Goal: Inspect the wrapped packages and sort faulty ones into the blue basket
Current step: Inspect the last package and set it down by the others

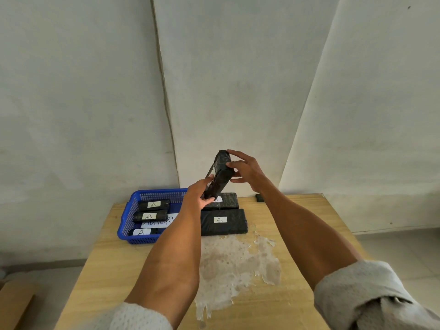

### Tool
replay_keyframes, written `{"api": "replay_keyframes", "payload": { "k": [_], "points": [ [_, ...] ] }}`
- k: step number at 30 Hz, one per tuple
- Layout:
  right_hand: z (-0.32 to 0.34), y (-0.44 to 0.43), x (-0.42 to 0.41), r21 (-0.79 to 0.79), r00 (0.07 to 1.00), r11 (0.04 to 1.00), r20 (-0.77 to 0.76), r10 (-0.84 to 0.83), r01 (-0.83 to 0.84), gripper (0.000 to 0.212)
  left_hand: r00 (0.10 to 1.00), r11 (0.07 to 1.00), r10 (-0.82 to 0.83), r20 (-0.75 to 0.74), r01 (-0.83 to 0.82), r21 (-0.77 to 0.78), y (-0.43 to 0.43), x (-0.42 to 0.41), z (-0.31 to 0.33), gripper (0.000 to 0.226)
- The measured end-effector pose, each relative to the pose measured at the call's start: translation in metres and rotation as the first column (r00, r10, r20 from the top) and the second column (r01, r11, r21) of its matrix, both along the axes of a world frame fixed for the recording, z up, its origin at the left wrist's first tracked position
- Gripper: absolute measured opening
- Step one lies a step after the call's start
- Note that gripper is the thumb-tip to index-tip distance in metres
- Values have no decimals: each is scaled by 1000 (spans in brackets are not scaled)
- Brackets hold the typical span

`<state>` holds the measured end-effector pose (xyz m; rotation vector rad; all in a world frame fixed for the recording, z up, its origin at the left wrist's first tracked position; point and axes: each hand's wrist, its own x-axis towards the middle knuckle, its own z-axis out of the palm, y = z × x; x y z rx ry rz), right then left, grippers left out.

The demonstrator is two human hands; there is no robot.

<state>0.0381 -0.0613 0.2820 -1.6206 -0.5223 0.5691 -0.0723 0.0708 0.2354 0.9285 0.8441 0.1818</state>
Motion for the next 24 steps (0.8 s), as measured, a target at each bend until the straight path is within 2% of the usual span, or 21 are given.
{"api": "replay_keyframes", "payload": {
  "k": [4, 7, 10, 12, 14, 18, 20, 24],
  "points": [
    [-2, -3, 3, -4, 999, 1000, 31, -20, 20, 44, 1000, 998, 9, -15, -8, 63, 5, 6, -3, 49],
    [-10, -5, 15, -72, 994, 994, 75, -79, 84, 41, 996, 989, 93, 8, -94, 112, 10, 8, -9, 74],
    [-20, -11, 25, -179, 981, 973, 154, -118, 146, 39, 987, 977, 159, 34, -163, 136, 12, 5, -9, 60],
    [-26, -18, 26, -255, 958, 954, 274, -84, 156, 52, 976, 961, 195, 99, -211, 179, 14, 6, -13, 54],
    [-33, -23, 26, -276, 905, 929, 407, -121, 248, 54, 967, 940, 208, 148, -240, 244, 14, 7, -18, 54],
    [-42, -28, 22, -245, 878, 904, 422, -226, 350, 50, 972, 874, 195, 128, -231, 427, 18, 16, -25, 55],
    [-47, -30, 21, -285, 886, 901, 423, -188, 327, 65, 982, 850, 160, 106, -191, 490, 18, 20, -27, 53],
    [-62, -32, 19, -438, 860, 867, 509, 20, 239, 106, 989, 848, 137, 54, -145, 511, 16, 26, -36, 46]
  ]
}}
